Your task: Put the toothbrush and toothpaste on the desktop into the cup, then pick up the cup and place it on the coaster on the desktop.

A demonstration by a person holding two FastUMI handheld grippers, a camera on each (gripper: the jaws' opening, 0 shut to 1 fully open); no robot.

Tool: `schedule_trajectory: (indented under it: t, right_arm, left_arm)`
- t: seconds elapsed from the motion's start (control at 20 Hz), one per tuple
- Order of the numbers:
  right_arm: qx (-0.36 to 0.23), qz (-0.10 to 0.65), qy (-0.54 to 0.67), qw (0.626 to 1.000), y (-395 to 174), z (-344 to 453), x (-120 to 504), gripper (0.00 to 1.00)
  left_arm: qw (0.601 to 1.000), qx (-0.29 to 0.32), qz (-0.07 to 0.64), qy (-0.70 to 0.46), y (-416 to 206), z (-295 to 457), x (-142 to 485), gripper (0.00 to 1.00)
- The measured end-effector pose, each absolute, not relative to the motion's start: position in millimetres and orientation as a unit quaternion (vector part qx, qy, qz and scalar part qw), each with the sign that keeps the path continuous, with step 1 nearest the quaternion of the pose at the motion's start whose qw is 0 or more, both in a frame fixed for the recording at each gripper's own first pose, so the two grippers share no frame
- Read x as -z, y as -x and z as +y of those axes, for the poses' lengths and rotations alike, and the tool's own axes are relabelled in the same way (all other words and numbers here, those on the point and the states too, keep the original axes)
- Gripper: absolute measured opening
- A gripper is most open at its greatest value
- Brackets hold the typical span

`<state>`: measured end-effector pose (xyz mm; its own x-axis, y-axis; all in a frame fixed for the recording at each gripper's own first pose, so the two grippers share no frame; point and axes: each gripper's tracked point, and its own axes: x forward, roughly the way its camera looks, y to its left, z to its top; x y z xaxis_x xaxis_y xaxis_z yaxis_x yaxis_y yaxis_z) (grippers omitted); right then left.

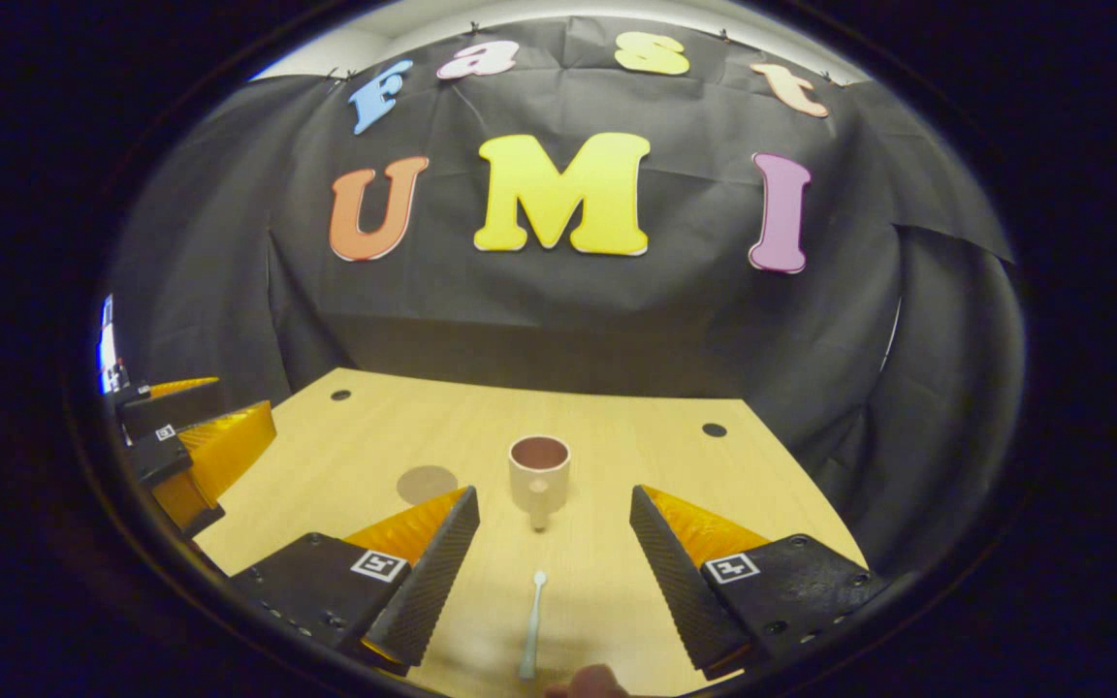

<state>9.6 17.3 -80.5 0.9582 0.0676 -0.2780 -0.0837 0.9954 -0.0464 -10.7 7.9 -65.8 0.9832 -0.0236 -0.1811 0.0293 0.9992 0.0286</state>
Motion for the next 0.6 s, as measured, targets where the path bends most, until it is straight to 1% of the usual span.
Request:
schedule_trajectory:
  t: [0.05,0.1,0.15,0.3,0.35,0.5,0.55,0.6]
  right_arm:
    - [-0.039,0.157,0.031,0.986,-8,18,92,0.99]
    - [-0.042,0.178,0.033,0.983,-9,18,104,0.95]
    - [-0.044,0.2,0.034,0.978,-9,19,115,0.99]
    - [-0.045,0.262,0.036,0.963,-5,21,148,0.96]
    - [-0.044,0.286,0.039,0.956,-5,21,160,0.99]
    - [-0.045,0.363,0.031,0.93,-6,25,201,0.96]
    - [-0.042,0.389,0.025,0.92,-7,25,213,0.96]
    - [-0.037,0.409,0.018,0.912,-9,24,225,0.99]
  left_arm:
    - [0.995,0.016,0.1,-0.016,13,7,73,0.99]
    - [0.994,0.018,0.111,-0.017,16,7,80,0.99]
    - [0.992,0.021,0.123,-0.018,19,7,88,0.99]
    - [0.986,0.028,0.163,-0.021,28,5,117,0.99]
    - [0.984,0.03,0.174,-0.021,31,4,123,0.99]
    - [0.979,0.031,0.201,-0.016,39,4,140,0.99]
    - [0.978,0.031,0.206,-0.013,41,4,143,0.99]
    - [0.977,0.03,0.209,-0.011,42,4,144,0.99]
